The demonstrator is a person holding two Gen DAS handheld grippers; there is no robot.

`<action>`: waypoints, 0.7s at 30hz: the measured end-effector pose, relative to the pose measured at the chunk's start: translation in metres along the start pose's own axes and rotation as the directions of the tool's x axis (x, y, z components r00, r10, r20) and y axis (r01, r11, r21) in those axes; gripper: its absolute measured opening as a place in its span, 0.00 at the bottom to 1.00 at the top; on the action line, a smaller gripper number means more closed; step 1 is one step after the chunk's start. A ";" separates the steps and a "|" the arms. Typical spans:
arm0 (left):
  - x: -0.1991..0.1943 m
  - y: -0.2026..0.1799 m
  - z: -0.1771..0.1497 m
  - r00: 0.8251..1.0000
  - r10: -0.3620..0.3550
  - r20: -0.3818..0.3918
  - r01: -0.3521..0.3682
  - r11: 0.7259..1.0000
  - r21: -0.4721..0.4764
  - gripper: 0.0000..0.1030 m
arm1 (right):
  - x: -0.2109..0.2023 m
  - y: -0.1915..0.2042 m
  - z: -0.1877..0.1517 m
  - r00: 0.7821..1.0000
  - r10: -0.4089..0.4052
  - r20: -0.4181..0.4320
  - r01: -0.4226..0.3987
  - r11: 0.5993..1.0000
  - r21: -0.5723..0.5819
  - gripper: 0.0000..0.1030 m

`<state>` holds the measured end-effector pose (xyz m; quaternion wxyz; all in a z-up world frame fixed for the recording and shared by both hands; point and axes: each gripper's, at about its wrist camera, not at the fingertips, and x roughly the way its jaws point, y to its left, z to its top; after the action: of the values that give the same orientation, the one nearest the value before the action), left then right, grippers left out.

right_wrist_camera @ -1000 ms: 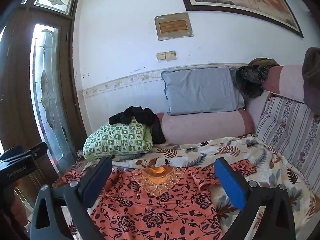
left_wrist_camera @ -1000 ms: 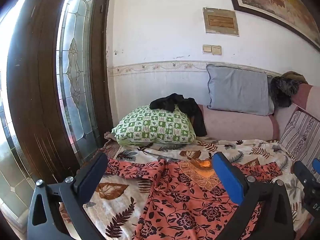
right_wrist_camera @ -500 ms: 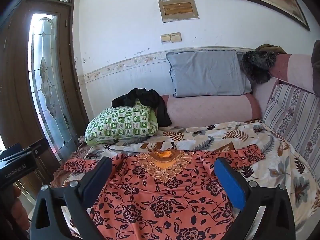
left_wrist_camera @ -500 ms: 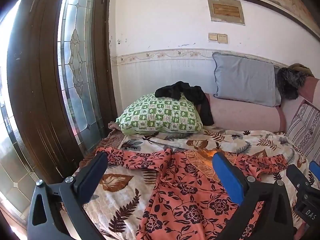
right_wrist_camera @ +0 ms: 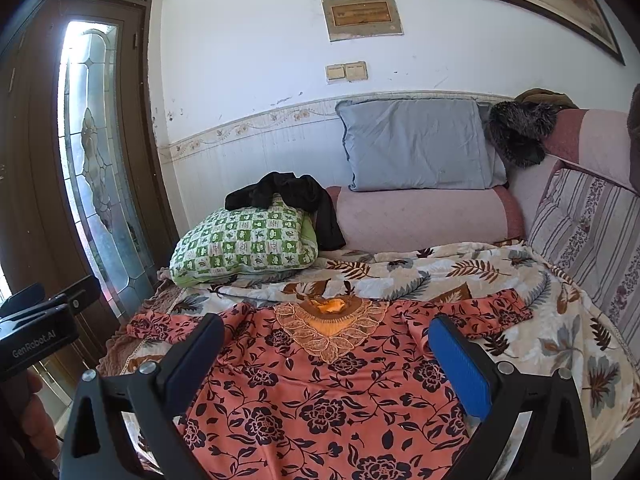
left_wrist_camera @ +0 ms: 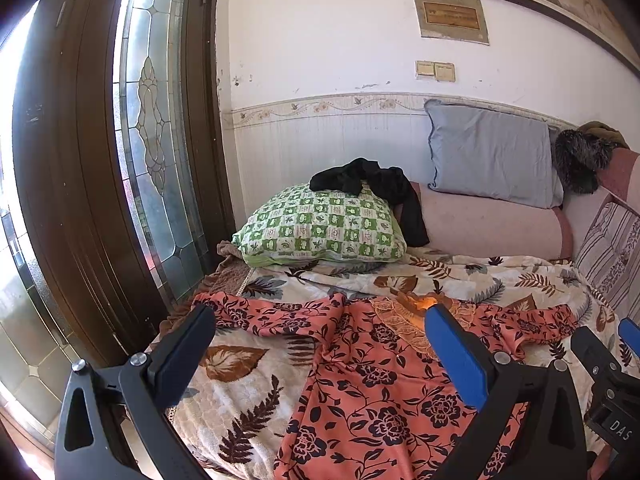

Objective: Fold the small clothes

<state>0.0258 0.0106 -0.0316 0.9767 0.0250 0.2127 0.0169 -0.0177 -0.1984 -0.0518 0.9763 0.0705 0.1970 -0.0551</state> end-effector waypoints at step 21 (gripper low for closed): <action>0.008 0.000 -0.002 0.999 0.033 -0.017 -0.033 0.999 0.002 1.00 | 0.005 -0.003 -0.002 1.000 0.000 -0.013 0.001 1.000 0.008 1.00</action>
<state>0.0327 0.0115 -0.0365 0.9744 0.0294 0.2205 0.0330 -0.0146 -0.2013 -0.0562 0.9747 0.0745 0.2033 -0.0557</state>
